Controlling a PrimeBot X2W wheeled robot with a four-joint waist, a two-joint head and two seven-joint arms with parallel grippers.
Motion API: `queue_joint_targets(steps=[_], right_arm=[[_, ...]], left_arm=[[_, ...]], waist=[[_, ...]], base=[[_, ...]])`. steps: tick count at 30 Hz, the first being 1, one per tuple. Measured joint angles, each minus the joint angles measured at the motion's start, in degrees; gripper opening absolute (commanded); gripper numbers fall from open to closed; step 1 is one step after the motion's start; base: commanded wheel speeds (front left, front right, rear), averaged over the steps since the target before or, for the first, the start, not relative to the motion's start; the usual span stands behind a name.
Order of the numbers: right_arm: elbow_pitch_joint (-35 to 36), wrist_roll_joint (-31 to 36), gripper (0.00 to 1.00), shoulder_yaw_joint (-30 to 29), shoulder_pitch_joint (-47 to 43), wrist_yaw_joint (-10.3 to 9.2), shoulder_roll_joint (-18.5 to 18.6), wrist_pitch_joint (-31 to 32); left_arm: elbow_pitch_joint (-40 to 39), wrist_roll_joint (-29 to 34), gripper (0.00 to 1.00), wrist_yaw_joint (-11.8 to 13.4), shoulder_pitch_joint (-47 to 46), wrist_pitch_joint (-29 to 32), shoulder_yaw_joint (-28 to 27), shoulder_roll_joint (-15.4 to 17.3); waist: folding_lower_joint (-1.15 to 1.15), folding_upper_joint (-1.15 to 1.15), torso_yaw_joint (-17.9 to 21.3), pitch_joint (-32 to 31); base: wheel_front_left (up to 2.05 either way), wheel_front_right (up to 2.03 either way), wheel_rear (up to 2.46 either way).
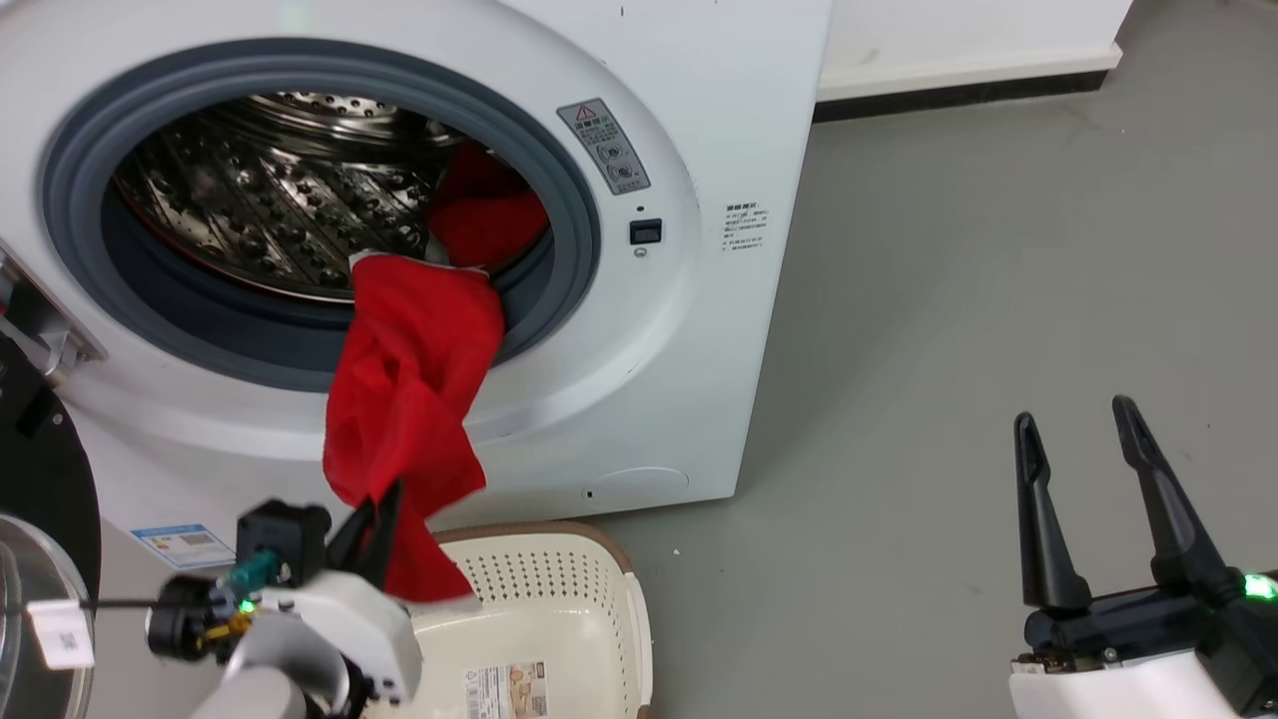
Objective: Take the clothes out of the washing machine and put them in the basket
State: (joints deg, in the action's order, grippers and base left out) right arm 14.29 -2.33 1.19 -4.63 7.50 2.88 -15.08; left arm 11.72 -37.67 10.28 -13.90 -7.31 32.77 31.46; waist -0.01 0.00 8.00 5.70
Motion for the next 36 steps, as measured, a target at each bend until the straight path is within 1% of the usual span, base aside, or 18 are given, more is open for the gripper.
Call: queue_joint_targets(steps=[3, 10, 19, 25, 29, 34, 35, 36], right_arm=[[-0.3, 0.2, 1.0, 0.2, -0.4, 0.0, 0.0, 0.0], [-0.9, 0.7, 1.0, 0.1, -2.4, 0.0, 0.0, 0.0], [-1.3, 1.0, 1.0, 0.5, -3.6, 0.0, 0.0, 0.0], [-1.3, 1.1, 1.0, 0.9, -3.6, 0.0, 0.0, 0.0], [-1.3, 1.2, 1.0, 1.2, -3.5, 0.0, 0.0, 0.0], [-0.9, 1.1, 1.0, 1.9, -1.9, 0.0, 0.0, 0.0], [-0.9, 1.1, 1.0, 1.9, -1.9, 0.0, 0.0, 0.0], [-0.7, 0.9, 1.0, 2.1, -0.9, 0.0, 0.0, 0.0]], left_arm=[[2.0, -0.7, 0.0, -0.3, 2.2, -0.6, 0.8, -1.2], [8.0, -2.9, 0.0, -2.1, 6.7, -2.1, 2.6, -3.9], [16.9, -5.1, 0.0, -4.3, 9.0, -3.9, 3.6, -7.1], [24.4, -6.5, 0.0, -6.3, 8.8, -5.0, 3.5, -9.6], [30.4, -7.2, 0.0, -7.5, 7.2, -5.6, 3.1, -11.4], [37.7, -8.1, 0.0, -9.3, 3.8, -6.1, 2.3, -13.3], [37.7, -8.1, 0.0, -9.3, 3.8, -6.1, 2.3, -13.3], [40.5, -8.6, 0.0, -10.0, 1.8, -6.3, 1.9, -14.0]], waist=[[0.0, 0.0, 0.1, -1.0], [0.0, 0.0, 0.9, -3.6], [0.0, 0.0, 2.6, -5.4], [0.0, 0.0, 4.5, -5.2], [0.0, 0.0, 5.8, -4.3], [0.01, 0.0, 7.1, -1.9], [0.01, 0.0, 7.1, -1.9], [0.01, 0.0, 7.5, -0.4]], base=[[0.0, 0.0, 0.0], [0.0, 0.0, 0.0], [0.0, 0.0, 0.0], [0.0, 0.0, 0.0], [0.0, 0.0, 0.0], [0.0, 0.0, 0.0], [0.0, 0.0, 0.0], [0.0, 0.0, 0.0]])
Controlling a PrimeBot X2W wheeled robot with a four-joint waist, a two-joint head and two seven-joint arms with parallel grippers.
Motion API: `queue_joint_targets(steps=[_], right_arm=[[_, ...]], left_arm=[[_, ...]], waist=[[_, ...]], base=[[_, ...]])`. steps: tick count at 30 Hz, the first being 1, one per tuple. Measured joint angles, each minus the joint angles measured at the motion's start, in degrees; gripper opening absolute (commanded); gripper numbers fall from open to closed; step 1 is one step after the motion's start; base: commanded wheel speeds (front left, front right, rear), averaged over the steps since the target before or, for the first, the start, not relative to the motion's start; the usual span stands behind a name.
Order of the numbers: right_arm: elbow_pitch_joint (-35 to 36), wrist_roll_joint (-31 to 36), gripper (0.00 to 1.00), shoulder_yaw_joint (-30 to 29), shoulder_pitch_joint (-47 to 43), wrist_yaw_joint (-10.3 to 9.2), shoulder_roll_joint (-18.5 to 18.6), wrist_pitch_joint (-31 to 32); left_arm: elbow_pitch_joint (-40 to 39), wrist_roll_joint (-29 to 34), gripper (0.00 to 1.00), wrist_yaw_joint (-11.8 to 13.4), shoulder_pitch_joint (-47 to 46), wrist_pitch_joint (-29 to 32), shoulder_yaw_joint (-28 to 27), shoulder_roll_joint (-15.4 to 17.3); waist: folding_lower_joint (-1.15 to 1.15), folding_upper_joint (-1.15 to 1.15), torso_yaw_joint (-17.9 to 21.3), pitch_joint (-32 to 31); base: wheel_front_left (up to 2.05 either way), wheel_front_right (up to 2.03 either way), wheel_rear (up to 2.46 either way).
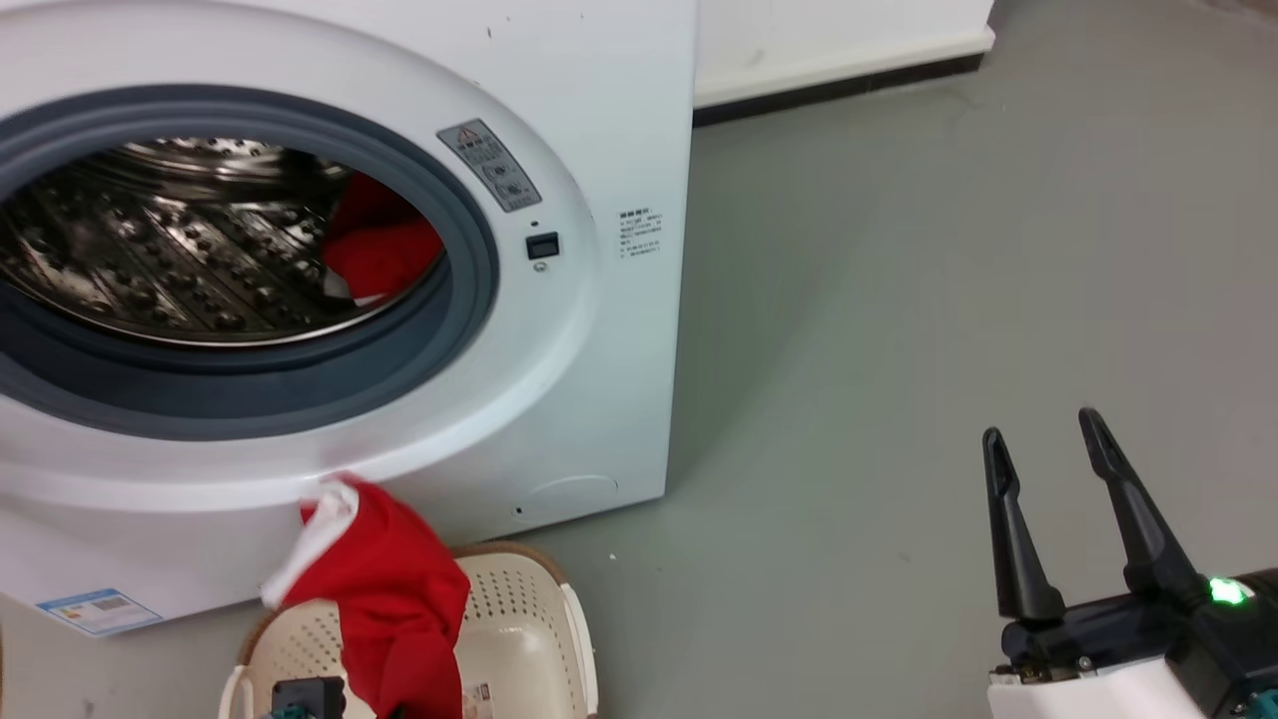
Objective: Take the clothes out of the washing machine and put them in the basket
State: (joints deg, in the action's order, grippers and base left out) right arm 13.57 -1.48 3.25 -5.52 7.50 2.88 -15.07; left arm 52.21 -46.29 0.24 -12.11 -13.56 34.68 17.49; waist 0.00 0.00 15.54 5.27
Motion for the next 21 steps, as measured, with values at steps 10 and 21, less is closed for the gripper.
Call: queue_joint_targets(steps=[10, 21], right_arm=[[0.7, -1.6, 1.0, 0.2, 4.0, 0.0, 0.0, 0.0], [2.3, -3.5, 1.0, 1.0, 9.4, 0.0, 0.0, 0.0]], left_arm=[[11.4, -0.8, 0.0, -2.8, -7.7, -0.3, -0.9, -1.2], [19.3, -1.4, 0.0, -2.7, -16.6, 1.5, -1.7, 0.0]], waist=[[0.0, 0.0, 1.7, 7.3], [0.01, 0.0, 3.5, 17.3]], base=[[0.0, 0.0, 0.0], [0.0, 0.0, 0.0]])
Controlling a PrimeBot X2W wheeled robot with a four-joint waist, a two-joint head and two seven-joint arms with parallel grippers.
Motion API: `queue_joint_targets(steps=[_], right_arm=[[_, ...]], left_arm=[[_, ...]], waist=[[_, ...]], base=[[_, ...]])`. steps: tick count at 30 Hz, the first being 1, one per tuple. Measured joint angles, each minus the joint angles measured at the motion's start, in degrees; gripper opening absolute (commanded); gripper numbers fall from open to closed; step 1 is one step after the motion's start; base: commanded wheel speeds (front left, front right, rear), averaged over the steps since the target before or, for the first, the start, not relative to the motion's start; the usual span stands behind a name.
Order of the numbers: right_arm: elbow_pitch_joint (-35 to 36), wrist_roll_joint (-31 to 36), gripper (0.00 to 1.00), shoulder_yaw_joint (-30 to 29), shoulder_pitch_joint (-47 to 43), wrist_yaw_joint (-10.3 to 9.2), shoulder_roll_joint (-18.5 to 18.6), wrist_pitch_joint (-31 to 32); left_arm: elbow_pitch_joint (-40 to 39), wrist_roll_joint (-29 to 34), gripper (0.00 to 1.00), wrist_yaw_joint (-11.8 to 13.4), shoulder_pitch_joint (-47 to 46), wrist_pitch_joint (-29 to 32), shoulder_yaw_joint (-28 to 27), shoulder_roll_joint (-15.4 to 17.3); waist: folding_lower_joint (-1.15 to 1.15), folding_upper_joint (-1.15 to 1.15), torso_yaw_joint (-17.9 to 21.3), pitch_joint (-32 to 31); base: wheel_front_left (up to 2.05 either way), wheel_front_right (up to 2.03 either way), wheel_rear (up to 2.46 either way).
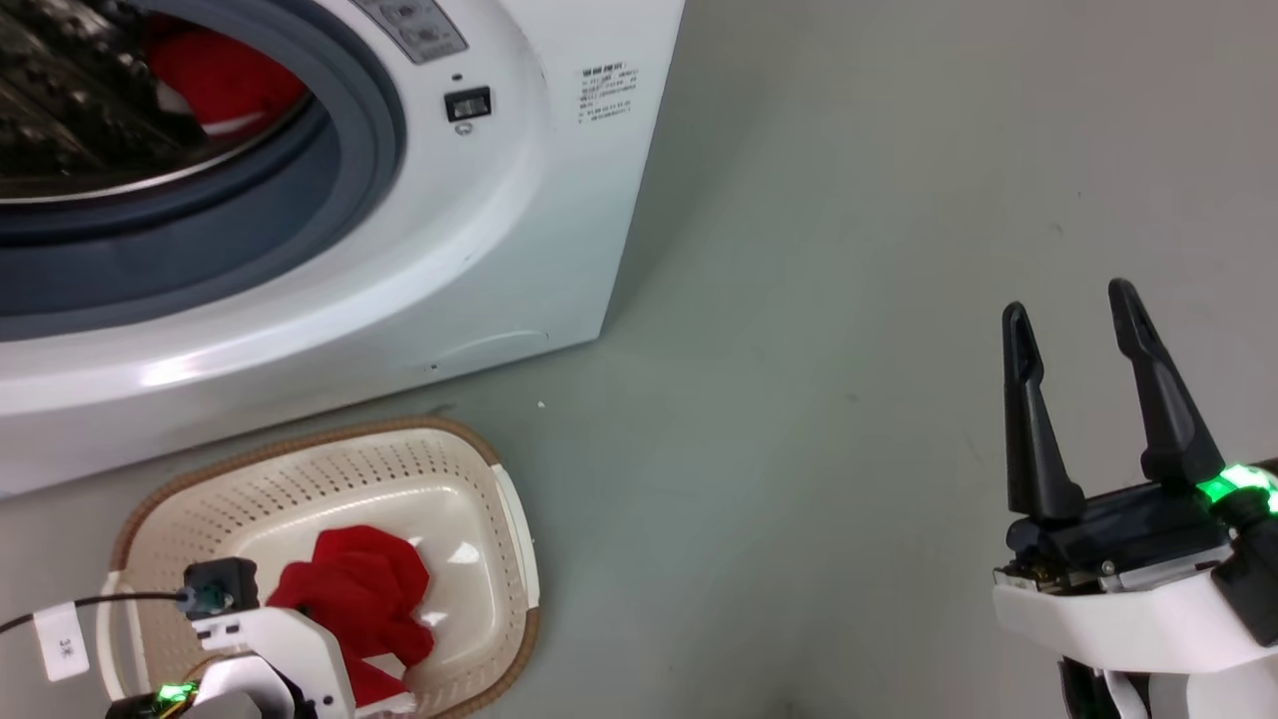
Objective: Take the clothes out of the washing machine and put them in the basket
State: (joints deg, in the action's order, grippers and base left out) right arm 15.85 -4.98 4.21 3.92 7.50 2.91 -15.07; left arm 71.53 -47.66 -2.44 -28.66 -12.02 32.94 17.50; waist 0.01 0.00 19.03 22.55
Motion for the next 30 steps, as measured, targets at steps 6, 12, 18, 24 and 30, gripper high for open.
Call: queue_joint_targets(steps=[6, 12, 18, 24, 30], right_arm=[[0.6, -1.0, 1.0, 0.2, 2.2, 0.0, 0.0, 0.0], [0.7, -1.8, 1.0, 0.0, 3.2, 0.0, 0.0, 0.0], [0.4, -2.1, 1.0, 0.0, 4.0, 0.0, 0.0, 0.0], [-0.2, -1.6, 1.0, 0.1, 3.6, 0.0, 0.0, 0.0], [-1.0, -1.0, 1.0, 0.3, 2.3, 0.0, 0.0, 0.0]], left_arm=[[1.0, 0.6, 0.0, 0.5, -3.7, 1.5, 0.5, 1.3], [1.6, 1.2, 1.0, 1.8, -6.2, 2.5, 1.4, 1.8], [1.9, 2.2, 1.0, 2.3, -6.9, 1.7, 2.3, 1.9], [2.1, 2.4, 1.0, 1.9, -4.8, 0.0, 3.2, 1.4], [1.5, 3.7, 1.0, 1.9, -3.6, -2.4, 4.0, 0.4]], waist=[[0.0, 0.0, 0.9, 5.0], [0.0, 0.0, 1.2, 8.5], [0.0, 0.0, 0.9, 9.1], [0.0, 0.0, 0.2, 6.0], [-0.01, 0.0, -0.5, 2.9]], base=[[0.0, 0.0, 0.0], [0.0, 0.0, 0.0], [0.0, 0.0, 0.0], [0.0, 0.0, 0.0], [0.0, 0.0, 0.0]])
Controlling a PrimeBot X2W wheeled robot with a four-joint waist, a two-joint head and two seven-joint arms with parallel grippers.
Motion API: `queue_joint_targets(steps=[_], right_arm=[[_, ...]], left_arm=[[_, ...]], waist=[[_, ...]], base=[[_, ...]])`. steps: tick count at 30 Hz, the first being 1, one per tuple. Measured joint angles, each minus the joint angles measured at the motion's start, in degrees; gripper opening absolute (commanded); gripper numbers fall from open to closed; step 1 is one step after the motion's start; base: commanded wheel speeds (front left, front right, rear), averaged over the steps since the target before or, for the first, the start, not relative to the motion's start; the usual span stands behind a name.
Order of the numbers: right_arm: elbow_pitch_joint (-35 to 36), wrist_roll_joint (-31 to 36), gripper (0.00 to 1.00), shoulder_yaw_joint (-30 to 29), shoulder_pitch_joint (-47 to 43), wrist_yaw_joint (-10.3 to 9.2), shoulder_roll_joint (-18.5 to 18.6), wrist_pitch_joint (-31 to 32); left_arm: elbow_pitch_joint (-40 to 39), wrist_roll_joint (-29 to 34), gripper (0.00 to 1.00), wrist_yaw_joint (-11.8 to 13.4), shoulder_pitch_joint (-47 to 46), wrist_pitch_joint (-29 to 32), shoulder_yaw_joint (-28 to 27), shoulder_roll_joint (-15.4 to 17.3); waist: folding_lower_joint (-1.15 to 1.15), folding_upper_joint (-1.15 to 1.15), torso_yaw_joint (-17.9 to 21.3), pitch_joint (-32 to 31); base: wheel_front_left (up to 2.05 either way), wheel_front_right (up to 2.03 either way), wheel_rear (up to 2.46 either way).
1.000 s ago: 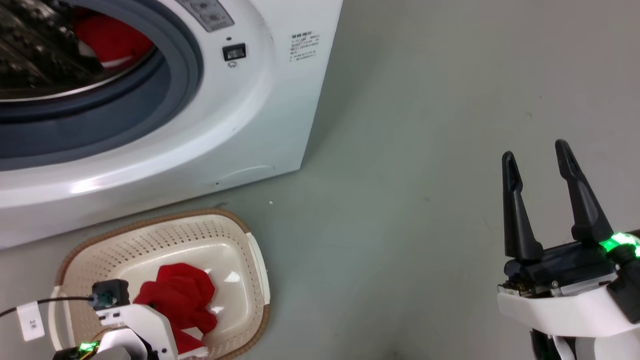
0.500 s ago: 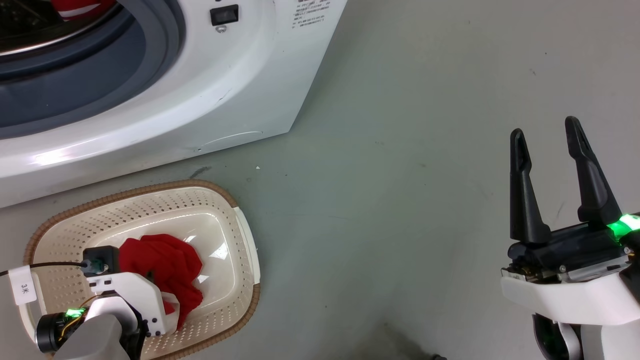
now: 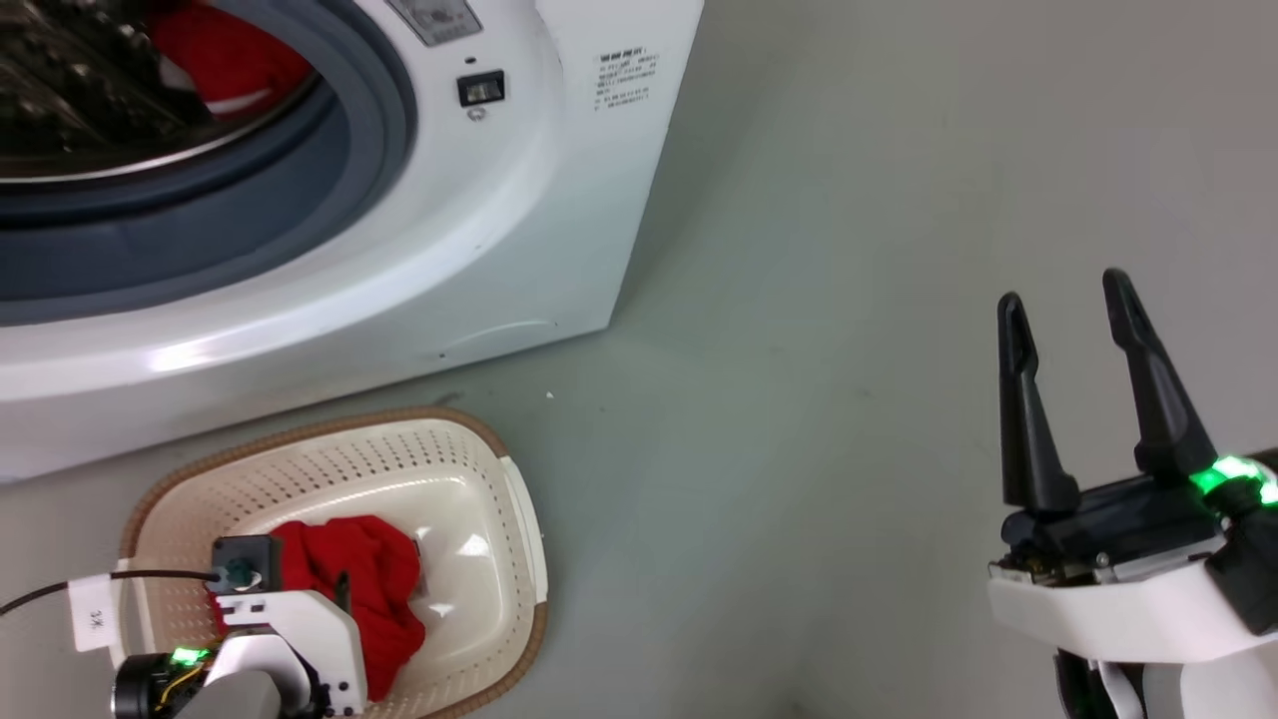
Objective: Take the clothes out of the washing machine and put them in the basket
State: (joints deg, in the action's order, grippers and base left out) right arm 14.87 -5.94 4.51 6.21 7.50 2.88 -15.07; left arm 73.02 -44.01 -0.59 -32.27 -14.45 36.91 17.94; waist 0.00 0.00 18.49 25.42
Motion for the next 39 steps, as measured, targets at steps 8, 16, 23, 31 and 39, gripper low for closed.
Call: queue_joint_targets(steps=[8, 16, 23, 31, 39], right_arm=[[-0.9, 1.3, 1.0, -0.3, -3.5, 0.0, 0.0, 0.0], [-1.6, 2.2, 1.0, -0.3, -6.1, 0.0, 0.0, 0.0], [-1.9, 2.7, 1.0, -0.3, -7.7, 0.0, 0.0, 0.0], [-1.8, 2.9, 1.0, -0.3, -8.6, 0.0, 0.0, 0.0], [-1.6, 2.9, 1.0, -0.2, -8.5, 0.0, 0.0, 0.0]], left_arm=[[-12.0, 4.6, 1.0, 3.3, 4.1, -0.6, -3.9, 0.2], [-25.2, 12.3, 1.0, 6.3, 12.4, -0.6, -13.2, -0.3], [-35.4, 19.6, 1.0, 6.9, 18.2, -0.6, -21.8, -2.4], [-45.8, 26.9, 1.0, 6.3, 20.3, -0.6, -30.0, -4.0], [-52.4, 31.1, 1.0, 4.7, 19.1, -0.6, -35.7, -5.1]], waist=[[0.0, 0.0, -1.9, -5.9], [-0.01, 0.0, -4.3, -11.0], [-0.02, 0.0, -5.8, -14.5], [-0.01, 0.0, -6.3, -15.9], [-0.01, 0.0, -5.2, -15.2]], base=[[0.0, 0.0, 0.0], [0.0, 0.0, 0.0], [0.0, 0.0, 0.0], [0.0, 0.0, 0.0], [0.0, 0.0, 0.0]])
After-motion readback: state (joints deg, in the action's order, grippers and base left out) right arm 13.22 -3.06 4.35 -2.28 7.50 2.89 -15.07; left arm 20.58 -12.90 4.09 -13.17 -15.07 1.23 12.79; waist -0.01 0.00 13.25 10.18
